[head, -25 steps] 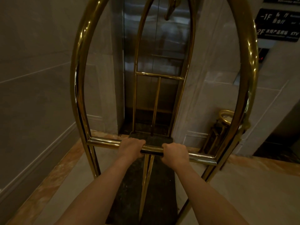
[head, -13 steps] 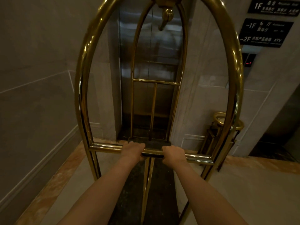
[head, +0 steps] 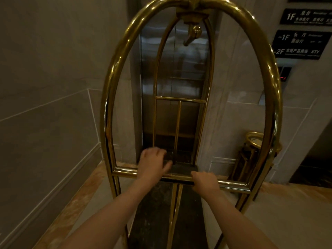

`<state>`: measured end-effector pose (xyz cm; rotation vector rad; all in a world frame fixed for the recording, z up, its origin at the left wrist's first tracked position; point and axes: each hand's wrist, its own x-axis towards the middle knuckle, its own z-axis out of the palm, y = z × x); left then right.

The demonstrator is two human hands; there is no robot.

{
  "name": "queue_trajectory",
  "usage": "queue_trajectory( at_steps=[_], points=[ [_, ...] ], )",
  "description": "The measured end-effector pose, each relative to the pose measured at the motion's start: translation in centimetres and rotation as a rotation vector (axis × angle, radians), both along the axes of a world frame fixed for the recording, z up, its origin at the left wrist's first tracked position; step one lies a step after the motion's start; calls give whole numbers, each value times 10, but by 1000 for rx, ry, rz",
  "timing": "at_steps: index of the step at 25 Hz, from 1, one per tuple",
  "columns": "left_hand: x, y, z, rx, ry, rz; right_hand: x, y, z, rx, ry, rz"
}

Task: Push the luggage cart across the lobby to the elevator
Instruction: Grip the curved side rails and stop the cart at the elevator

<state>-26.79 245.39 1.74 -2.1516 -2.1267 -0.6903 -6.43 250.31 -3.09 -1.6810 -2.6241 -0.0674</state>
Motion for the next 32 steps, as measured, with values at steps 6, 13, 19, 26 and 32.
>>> queue_trajectory(
  at_steps=[6, 13, 19, 26, 32],
  points=[
    [-81, -1, 91, 796, -265, 503, -1, 3, -1, 58, -14, 3],
    [-111, 32, 75, 574, -602, 467, -2, 7, 2, 38, -41, -15],
    [-107, 28, 80, 500, -508, 508, 2, 10, -4, 1, 141, -11],
    [-108, 23, 84, 426, -494, 487, 51, 4, 103, 599, 536, -258],
    [-106, 19, 89, 382, -497, 482, 94, 10, 134, 949, 662, -379]
  ],
)
